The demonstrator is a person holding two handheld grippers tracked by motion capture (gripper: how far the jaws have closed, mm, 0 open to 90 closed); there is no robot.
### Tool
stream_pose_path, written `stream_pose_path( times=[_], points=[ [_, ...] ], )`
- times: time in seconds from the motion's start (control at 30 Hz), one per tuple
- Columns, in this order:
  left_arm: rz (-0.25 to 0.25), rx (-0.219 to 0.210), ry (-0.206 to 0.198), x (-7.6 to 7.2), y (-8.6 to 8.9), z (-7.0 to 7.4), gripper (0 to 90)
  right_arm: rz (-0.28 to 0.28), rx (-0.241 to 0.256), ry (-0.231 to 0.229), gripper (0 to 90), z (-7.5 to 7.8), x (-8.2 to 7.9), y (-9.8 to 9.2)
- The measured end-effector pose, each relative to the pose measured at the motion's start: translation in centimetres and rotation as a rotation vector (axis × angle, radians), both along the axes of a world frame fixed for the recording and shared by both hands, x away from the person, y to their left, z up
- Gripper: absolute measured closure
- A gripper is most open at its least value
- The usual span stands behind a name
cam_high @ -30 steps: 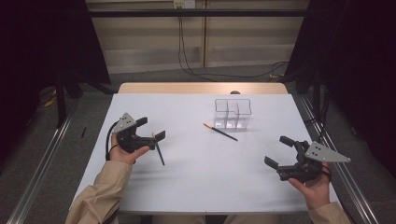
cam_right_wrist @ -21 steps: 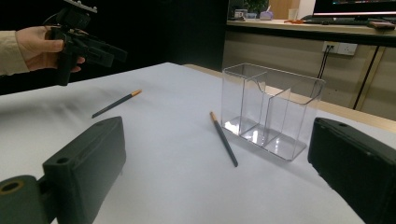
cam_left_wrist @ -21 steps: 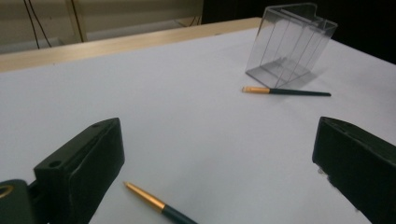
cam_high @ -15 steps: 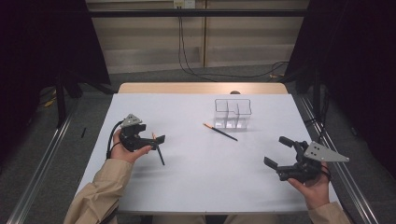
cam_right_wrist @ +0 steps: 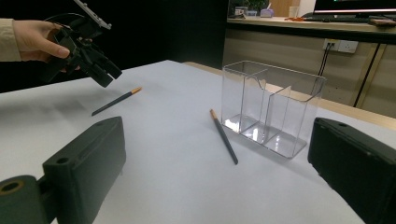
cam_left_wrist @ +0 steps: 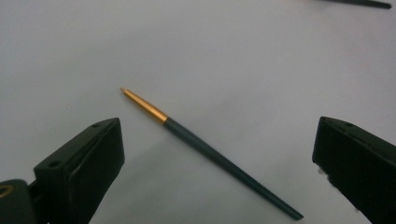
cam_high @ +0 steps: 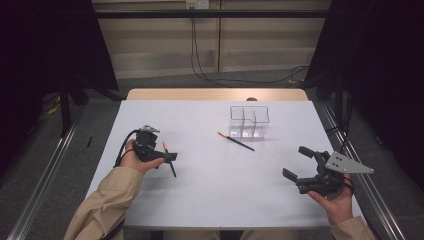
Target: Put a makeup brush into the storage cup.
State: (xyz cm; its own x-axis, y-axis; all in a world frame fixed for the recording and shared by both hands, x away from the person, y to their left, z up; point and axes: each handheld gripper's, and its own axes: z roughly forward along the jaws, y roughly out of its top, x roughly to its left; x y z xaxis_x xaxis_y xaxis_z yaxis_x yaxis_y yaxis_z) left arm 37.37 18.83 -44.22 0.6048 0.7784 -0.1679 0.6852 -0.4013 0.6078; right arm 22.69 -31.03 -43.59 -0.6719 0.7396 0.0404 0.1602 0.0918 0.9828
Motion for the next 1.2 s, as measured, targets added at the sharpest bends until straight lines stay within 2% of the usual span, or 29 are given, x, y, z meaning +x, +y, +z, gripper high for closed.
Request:
stream_pose_path(
  times=[0.1,0.13,0.17,0.2,0.3,0.33,0.37,0.4,0.43,0.5,0.7,0.83,0.9,1.1,1.2],
  points=[
    [0.010,0.027,0.040,0.2,-0.2,0.0,2.5,0.001,0.000,-0.002,3.7,0.0,0.0,0.0],
    [0.010,0.027,0.040,0.2,-0.2,0.0,3.1,0.001,0.000,-0.002,3.7,0.0,0.0,0.0],
    [0.022,0.046,0.067,0.3,-0.3,-0.1,3.2,0.000,-0.001,-0.001,3.7,0.0,0.0,0.0],
    [0.022,0.046,0.067,0.3,-0.3,-0.1,4.2,0.000,-0.001,-0.001,3.7,0.0,0.0,0.0],
    [0.028,0.104,0.119,0.5,-0.6,-0.2,4.8,0.002,-0.002,0.000,3.7,0.0,0.0,0.0],
    [0.028,0.104,0.119,0.5,-0.6,-0.2,4.8,0.000,-0.002,-0.002,3.7,0.0,0.0,0.0],
    [0.031,0.117,0.134,0.6,-0.7,-0.2,4.8,0.000,-0.002,-0.002,3.7,0.0,0.0,0.0],
    [0.045,0.111,0.149,0.5,-0.8,-0.3,4.8,0.002,-0.001,-0.003,3.7,0.0,0.0,0.0],
    [0.035,0.128,0.166,0.6,-0.9,-0.2,6.0,0.002,-0.001,-0.001,3.7,0.0,0.0,0.0],
    [0.033,0.145,0.176,0.7,-1.0,-0.2,6.6,0.002,-0.003,-0.003,3.7,0.0,0.0,-0.1],
    [0.030,0.180,0.245,0.9,-1.5,-0.3,14.1,0.000,-0.005,-0.004,3.7,0.0,0.0,0.0],
    [0.026,0.174,0.249,0.9,-1.7,-0.4,23.2,0.000,-0.007,-0.003,3.7,0.0,0.0,-0.1],
    [0.028,0.157,0.258,0.9,-1.9,-0.5,26.6,0.001,-0.007,-0.001,3.7,0.0,0.0,-0.1],
    [0.025,0.212,0.245,0.8,-2.6,-0.6,36.0,0.002,-0.006,-0.002,3.7,0.0,0.0,-0.1],
    [0.031,0.206,0.253,0.7,-2.7,-0.6,39.7,0.002,-0.006,-0.001,3.7,0.0,0.0,-0.1]
  ],
)
